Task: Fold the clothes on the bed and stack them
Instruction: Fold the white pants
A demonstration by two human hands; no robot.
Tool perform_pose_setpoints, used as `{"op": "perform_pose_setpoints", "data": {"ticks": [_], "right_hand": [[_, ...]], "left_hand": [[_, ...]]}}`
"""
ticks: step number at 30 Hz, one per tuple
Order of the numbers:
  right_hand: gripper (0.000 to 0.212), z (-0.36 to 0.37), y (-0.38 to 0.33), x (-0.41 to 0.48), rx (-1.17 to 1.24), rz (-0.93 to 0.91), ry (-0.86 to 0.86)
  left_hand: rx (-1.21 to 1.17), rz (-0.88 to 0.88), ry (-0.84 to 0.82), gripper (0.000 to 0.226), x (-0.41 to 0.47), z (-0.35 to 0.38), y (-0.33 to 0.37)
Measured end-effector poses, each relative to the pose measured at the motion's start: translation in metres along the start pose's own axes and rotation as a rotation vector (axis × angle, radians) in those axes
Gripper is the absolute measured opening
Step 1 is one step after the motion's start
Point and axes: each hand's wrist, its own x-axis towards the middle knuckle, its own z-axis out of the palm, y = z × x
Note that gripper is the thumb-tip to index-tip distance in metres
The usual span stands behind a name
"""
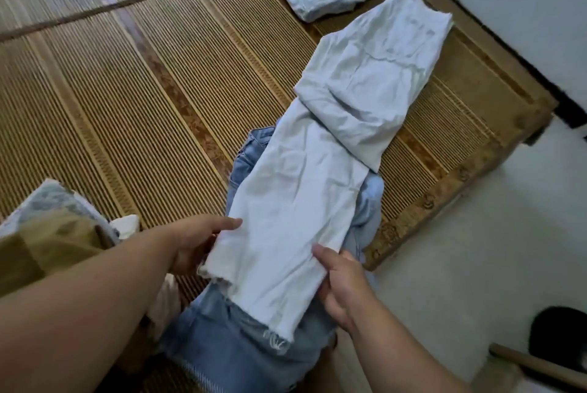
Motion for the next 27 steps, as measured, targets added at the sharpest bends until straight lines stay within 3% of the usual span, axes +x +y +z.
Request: {"op": "perform_pose_setpoints", "data": {"ticks": [2, 4, 8, 12, 14, 16, 18, 20, 22, 24, 25, 27], "right_hand": [[0.023, -0.008, 0.006, -0.002, -0.065, -0.008, -0.025], [0.021, -0.019, 0.013, -0.009, -0.158, 0.006, 0.009], [0.019, -0.037, 0.030, -0.016, -0.433, 0.028, 0.154], [0.023, -0.032, 0.040, -0.010, -0.304, 0.028, 0.229], [0.021, -0.030, 0.043, -0.008, -0.401, -0.035, 0.285], [0.029, -0.026, 0.046, -0.011, -0.678, -0.134, 0.415], [0.041, -0.021, 0.051, -0.023, -0.836, -0.386, 0.532], [0.041, -0.019, 0.060, -0.032, -1.000, -0.652, 0.460], [0.050, -0.017, 0.071, -0.036, -1.236, -0.624, 0.213], [0.063, -0.018, 0.079, -0.036, -1.445, -0.573, 0.058], [0.062, -0.020, 0.080, -0.035, -1.498, -0.600, 0.039], [0.047, -0.020, 0.083, -0.036, -1.510, -0.673, 0.042]], "left_hand": [[0.114, 0.033, 0.058, 0.024, 0.005, 0.005, 0.000], [0.098, 0.075, 0.059, 0.017, 0.005, 0.000, -0.001], [0.063, 0.187, -0.009, 0.029, 0.003, -0.011, -0.010], [0.031, 0.218, -0.094, 0.044, 0.003, -0.018, -0.018], [0.074, 0.192, -0.071, 0.041, 0.004, -0.022, -0.019], [0.206, 0.166, 0.055, 0.031, 0.006, -0.022, -0.018], [0.389, 0.180, 0.206, 0.027, 0.010, -0.021, -0.021], [0.458, 0.232, 0.258, 0.040, 0.014, -0.019, -0.029], [0.478, 0.329, 0.226, 0.076, 0.012, -0.019, -0.042], [0.658, 0.487, 0.189, 0.117, 0.010, -0.023, -0.057], [0.749, 0.560, 0.175, 0.123, 0.010, -0.025, -0.062], [0.894, 0.645, 0.196, 0.112, 0.009, -0.025, -0.071]]}}
